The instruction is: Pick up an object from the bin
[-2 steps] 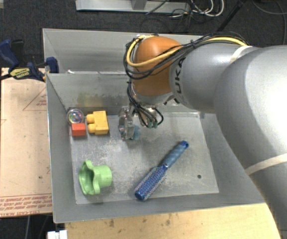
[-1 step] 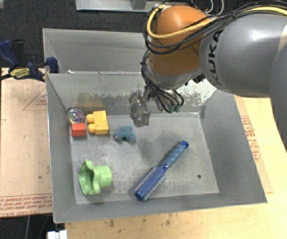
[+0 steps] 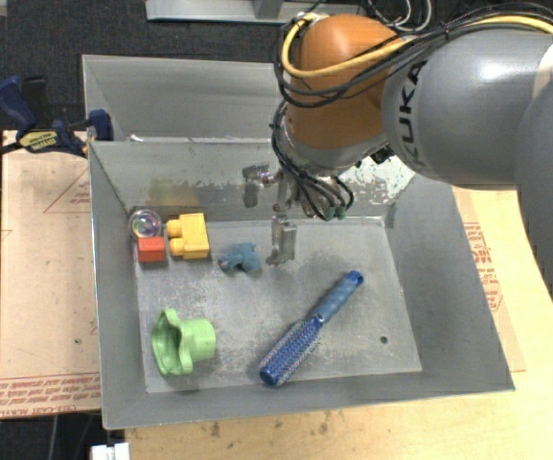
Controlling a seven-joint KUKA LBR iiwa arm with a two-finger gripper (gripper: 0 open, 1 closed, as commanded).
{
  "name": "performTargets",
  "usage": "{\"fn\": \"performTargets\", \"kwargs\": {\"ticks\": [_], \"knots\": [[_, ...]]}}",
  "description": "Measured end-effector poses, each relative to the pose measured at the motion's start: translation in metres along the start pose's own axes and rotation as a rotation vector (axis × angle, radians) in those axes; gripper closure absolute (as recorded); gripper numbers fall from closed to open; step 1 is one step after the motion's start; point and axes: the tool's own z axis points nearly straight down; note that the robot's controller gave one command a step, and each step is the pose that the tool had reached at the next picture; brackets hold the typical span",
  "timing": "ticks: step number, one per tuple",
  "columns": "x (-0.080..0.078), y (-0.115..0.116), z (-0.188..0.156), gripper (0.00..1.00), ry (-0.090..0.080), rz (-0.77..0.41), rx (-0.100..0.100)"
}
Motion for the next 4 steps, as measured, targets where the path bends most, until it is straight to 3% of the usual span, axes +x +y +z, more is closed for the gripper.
{"fn": "performTargets", "kwargs": {"ticks": [1,2,3,4], "knots": [[-0.008,-0.024,0.136,0.0,0.008,-0.103,0.0],[-0.01,-0.024,0.13,1.0,0.0,-0.103,0.0],[-0.029,0.031,-0.029,1.0,-0.008,-0.49,0.001],[0.025,0.053,0.051,1.0,0.012,-0.41,-0.004]]}}
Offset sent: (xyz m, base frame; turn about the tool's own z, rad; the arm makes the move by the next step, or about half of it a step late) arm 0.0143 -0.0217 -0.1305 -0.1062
